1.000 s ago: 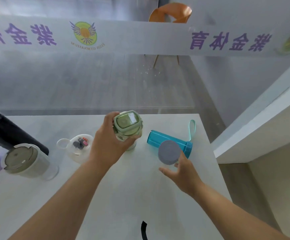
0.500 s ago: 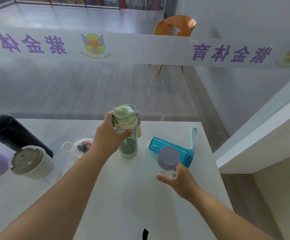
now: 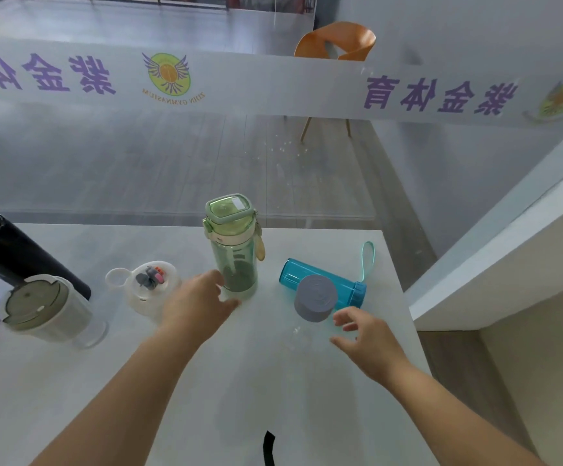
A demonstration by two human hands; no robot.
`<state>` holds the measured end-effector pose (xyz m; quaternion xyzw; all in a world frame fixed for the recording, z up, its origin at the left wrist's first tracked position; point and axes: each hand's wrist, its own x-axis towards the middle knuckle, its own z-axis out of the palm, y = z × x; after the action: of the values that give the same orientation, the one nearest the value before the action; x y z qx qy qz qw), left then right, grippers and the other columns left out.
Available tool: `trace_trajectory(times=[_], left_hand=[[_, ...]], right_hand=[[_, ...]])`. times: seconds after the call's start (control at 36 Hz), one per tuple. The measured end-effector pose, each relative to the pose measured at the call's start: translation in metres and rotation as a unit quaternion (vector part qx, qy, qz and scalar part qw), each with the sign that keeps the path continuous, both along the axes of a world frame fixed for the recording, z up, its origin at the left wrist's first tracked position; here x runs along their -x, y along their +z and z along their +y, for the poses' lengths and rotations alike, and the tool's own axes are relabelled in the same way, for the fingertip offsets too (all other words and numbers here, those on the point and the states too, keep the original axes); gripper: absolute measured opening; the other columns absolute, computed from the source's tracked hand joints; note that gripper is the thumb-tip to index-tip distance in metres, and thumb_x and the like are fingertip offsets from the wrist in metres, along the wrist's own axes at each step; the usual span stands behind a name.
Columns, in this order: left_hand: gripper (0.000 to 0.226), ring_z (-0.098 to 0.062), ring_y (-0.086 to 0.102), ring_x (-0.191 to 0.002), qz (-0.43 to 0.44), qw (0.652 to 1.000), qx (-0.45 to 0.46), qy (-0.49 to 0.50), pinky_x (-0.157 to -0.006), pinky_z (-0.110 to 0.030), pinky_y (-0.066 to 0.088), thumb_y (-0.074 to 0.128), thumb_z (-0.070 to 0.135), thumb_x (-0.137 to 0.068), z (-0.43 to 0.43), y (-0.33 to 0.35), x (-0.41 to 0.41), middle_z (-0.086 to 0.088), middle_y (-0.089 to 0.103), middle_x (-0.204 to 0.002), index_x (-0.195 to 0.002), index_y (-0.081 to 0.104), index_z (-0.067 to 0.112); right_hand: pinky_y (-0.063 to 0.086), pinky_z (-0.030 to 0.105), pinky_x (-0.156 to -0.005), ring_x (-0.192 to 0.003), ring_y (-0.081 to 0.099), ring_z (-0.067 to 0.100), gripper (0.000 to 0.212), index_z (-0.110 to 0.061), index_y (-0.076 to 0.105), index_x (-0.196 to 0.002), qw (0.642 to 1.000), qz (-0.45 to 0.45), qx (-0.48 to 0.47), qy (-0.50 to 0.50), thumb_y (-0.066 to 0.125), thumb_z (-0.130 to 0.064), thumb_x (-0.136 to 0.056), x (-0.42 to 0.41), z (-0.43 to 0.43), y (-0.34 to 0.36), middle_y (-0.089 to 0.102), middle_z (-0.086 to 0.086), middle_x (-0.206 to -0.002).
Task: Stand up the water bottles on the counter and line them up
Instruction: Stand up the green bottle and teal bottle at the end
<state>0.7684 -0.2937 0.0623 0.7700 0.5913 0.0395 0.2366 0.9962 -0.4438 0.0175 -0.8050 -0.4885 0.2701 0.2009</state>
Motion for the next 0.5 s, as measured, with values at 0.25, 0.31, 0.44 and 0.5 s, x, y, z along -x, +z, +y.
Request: trace_trajectory(times=[0.25,0.31,0.44,0.5], left_hand=[[0.048,-0.017,0.058,-0.106,0.124,0.982,0.061,-0.132,-0.085,-0.029,0.05,0.06,0.052,-0.082,-0.014,-0.023,-0.01,0.003,0.06,-0.121,-0.121,0.052,0.026],[0.048,-0.017,0.059,-0.105,0.13,0.979,0.067,-0.142,-0.085,-0.029,0.051,0.061,0.052,-0.082,-0.015,-0.027,-0.013,0.003,0.06,-0.121,-0.122,0.051,0.026],[0.047,-0.018,0.058,-0.107,0.14,0.975,0.077,-0.151,-0.088,-0.033,0.052,0.06,0.053,-0.081,-0.018,-0.032,-0.014,0.004,0.06,-0.121,-0.12,0.051,0.028],[0.046,-0.019,0.058,-0.106,0.14,0.975,0.078,-0.154,-0.088,-0.033,0.052,0.059,0.053,-0.082,-0.018,-0.033,-0.014,0.003,0.06,-0.12,-0.119,0.051,0.028]], right_hand=[[0.045,0.024,-0.085,-0.102,0.052,0.018,0.036,-0.013,0.055,-0.117,0.991,-0.08,-0.072,-0.082,0.068,-0.022,-0.085,-0.027,0.021,-0.006,0.055,0.007,-0.117],[0.042,0.031,-0.096,-0.112,0.044,0.023,0.048,-0.013,0.048,-0.126,0.991,-0.096,-0.057,-0.075,0.069,-0.025,-0.084,-0.028,0.03,-0.007,0.047,0.01,-0.125],[0.037,0.043,-0.11,-0.133,0.029,0.027,0.075,-0.015,0.027,-0.141,0.992,-0.096,0.078,-0.021,0.067,-0.039,-0.082,-0.033,0.045,-0.025,0.025,0.006,-0.148],[0.04,0.043,-0.107,-0.132,0.033,0.026,0.074,-0.017,0.024,-0.142,0.991,-0.096,0.097,-0.01,0.065,-0.032,-0.083,-0.034,0.044,-0.03,0.024,0.004,-0.148]])
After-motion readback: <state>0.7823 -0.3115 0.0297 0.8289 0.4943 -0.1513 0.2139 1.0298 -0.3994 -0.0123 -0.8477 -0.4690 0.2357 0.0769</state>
